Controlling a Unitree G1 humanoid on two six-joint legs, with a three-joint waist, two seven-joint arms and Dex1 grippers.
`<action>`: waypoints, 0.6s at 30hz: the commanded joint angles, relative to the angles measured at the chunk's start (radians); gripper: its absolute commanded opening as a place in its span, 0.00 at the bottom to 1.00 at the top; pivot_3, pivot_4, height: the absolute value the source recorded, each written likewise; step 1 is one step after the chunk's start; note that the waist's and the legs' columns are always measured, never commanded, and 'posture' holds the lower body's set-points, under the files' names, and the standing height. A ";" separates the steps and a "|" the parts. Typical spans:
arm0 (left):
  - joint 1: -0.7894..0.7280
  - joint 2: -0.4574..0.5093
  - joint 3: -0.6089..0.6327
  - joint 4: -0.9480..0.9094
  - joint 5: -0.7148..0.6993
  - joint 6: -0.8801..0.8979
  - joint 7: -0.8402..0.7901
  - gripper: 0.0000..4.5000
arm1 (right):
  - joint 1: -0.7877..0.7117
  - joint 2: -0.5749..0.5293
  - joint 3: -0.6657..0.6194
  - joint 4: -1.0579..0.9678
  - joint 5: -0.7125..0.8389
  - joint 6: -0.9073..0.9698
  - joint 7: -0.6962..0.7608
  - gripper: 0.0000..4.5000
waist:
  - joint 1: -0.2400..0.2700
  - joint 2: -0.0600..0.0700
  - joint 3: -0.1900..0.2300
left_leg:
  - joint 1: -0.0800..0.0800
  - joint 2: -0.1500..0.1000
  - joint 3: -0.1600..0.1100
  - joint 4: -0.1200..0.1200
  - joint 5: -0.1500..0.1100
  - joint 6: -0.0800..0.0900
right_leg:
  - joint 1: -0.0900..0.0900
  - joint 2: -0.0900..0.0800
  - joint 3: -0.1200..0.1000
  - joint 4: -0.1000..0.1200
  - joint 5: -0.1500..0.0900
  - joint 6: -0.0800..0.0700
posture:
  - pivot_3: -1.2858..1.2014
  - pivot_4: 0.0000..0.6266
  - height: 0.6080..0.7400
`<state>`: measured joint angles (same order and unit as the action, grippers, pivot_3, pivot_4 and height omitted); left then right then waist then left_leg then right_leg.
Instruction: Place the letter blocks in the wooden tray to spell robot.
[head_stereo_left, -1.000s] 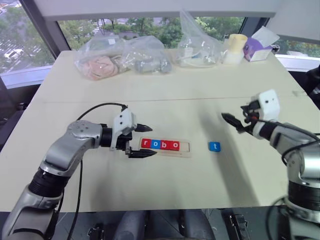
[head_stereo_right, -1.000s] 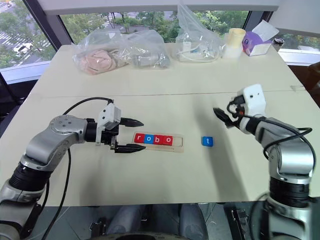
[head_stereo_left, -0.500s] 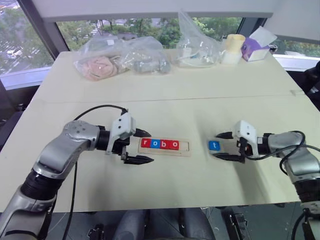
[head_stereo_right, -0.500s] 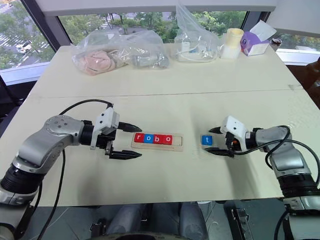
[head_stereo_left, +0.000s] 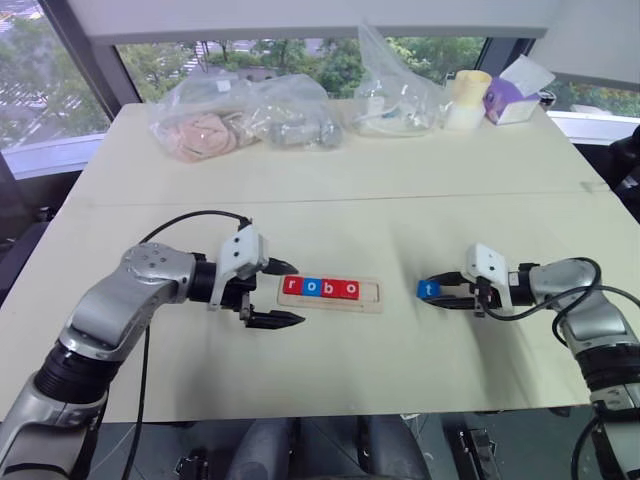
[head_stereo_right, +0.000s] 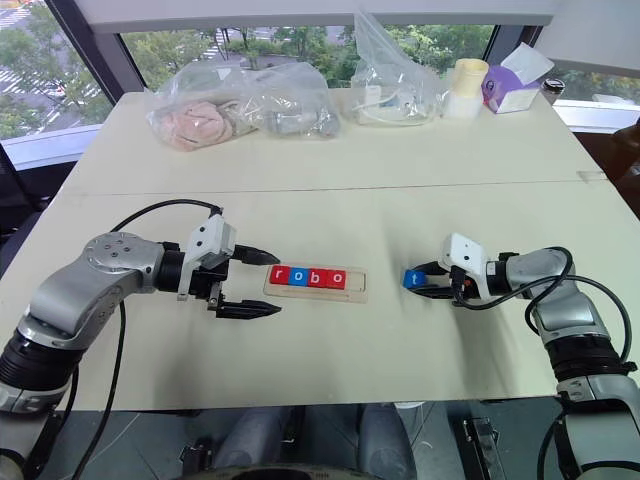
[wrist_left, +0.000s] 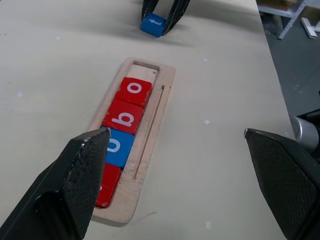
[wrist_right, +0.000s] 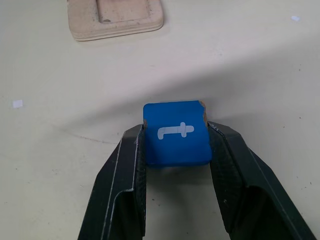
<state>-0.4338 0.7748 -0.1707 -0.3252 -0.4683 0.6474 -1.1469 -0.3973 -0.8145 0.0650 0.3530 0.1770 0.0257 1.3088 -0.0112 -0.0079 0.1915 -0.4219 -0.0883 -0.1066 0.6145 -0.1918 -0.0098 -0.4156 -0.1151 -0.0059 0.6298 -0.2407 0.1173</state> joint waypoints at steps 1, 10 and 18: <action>-0.003 0.016 0.033 -0.009 -0.004 -0.017 -0.001 1.00 | -0.023 0.007 -0.020 -0.129 0.044 0.099 -0.025 0.26 | -0.003 0.000 0.000 | 0.000 0.000 0.000 0.000 0.000 0.000 | 0.000 0.000 0.000 0.000 0.000 0.000 | 0.52 0.24 1.00; 0.010 0.030 0.049 0.012 0.003 -0.037 0.008 1.00 | -0.062 0.044 0.093 -0.446 0.048 0.339 -0.066 0.26 | 0.008 0.000 0.000 | -0.004 0.000 -0.001 0.000 0.000 0.000 | -0.004 0.000 0.001 0.000 0.000 0.000 | 0.52 0.24 1.00; 0.015 -0.006 0.056 -0.012 -0.011 -0.019 0.062 1.00 | -0.097 0.090 0.190 -0.438 -0.053 0.358 -0.157 0.26 | 0.015 0.000 0.000 | -0.004 -0.001 0.000 0.000 0.000 0.000 | -0.005 -0.002 0.000 0.001 0.000 0.001 | 0.52 0.24 1.00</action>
<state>-0.4134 0.7680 -0.1423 -0.3035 -0.4674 0.6278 -1.0959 -0.4773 -0.7279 0.2523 -0.0760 0.1381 0.3978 1.1660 0.0042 -0.0079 0.1915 -0.4261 -0.0895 -0.1068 0.6142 -0.1917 -0.0101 -0.4209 -0.1166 -0.0055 0.6304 -0.2406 0.1177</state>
